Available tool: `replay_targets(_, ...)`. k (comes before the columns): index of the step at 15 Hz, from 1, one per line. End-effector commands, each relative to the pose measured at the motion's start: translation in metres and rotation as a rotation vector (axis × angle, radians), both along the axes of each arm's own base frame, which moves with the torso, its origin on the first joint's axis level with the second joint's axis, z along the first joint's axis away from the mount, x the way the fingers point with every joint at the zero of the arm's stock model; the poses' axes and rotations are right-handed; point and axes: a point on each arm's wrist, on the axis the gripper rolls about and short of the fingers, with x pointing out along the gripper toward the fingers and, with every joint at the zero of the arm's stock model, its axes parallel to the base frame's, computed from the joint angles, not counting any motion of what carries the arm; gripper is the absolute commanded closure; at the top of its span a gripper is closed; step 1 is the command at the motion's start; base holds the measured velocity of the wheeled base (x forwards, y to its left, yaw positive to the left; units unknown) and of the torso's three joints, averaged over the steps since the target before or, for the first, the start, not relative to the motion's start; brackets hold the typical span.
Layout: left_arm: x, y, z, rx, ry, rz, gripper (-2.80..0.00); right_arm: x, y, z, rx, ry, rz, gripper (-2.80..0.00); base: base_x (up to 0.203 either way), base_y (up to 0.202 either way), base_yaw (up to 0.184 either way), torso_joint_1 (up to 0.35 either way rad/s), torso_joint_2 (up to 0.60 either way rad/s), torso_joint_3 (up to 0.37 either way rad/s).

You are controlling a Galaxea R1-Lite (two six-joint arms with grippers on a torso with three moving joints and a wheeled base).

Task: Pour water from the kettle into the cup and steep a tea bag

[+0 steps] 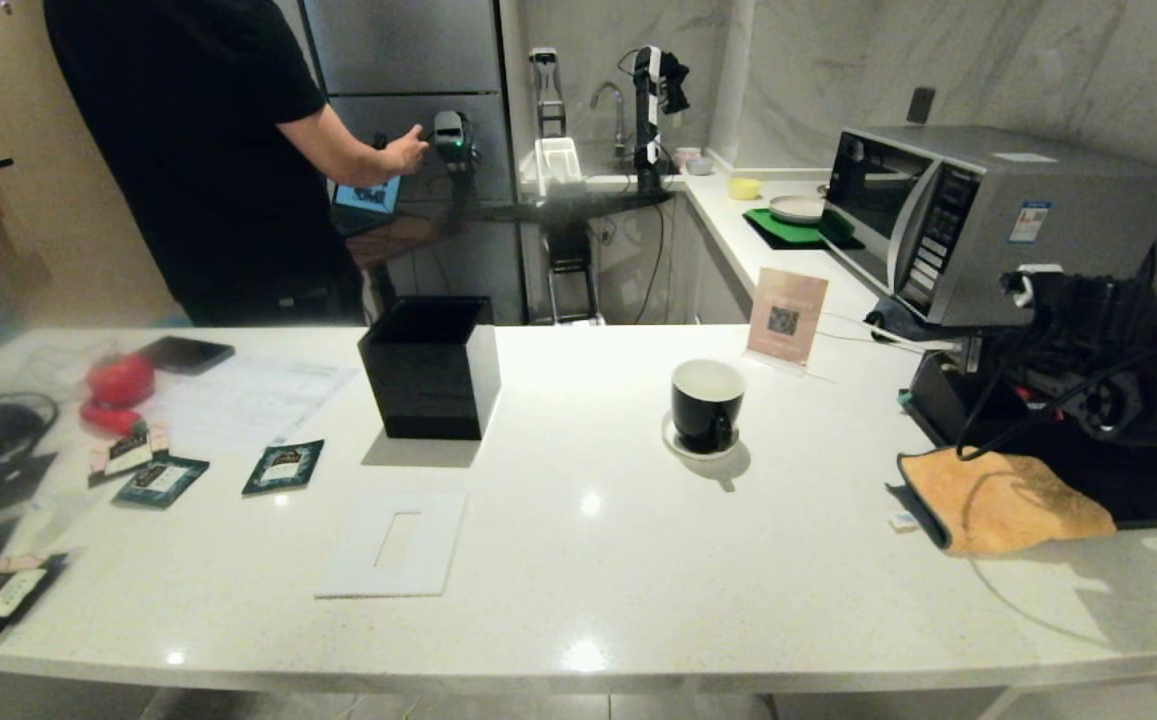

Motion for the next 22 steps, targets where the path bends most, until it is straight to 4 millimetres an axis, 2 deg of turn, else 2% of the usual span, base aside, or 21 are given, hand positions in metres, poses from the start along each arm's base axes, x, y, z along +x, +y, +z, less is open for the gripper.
replay_targets(1,0.0,0.0,0.0,-0.001,0.0,0.001,0.0,-0.005,0.002,0.014,-0.008,-0.031,0.003,0.0,0.0,0.0,0.0,0.0,0.0,0.0)
replay_targets(7,0.0,0.0,0.0,0.0,0.001,0.001,0.0,-0.023,0.009,0.036,-0.015,-0.071,0.01,0.0,0.0,0.0,0.0,0.0,0.0,0.0)
replay_targets(15,0.0,0.0,0.0,-0.001,0.0,0.001,0.0,-0.036,0.019,0.073,-0.035,-0.197,0.027,0.0,0.0,0.0,0.0,0.0,0.0,0.0)
replay_targets(19,0.0,0.0,0.0,0.0,0.0,0.001,0.0,-0.046,0.034,0.094,-0.04,-0.24,0.06,0.0,0.0,0.0,0.0,0.0,0.0,0.0)
replay_targets(22,0.0,0.0,0.0,-0.002,0.0,0.001,0.0,-0.057,0.054,0.101,-0.035,-0.252,0.103,0.0,0.0,0.0,0.0,0.0,0.0,0.0)
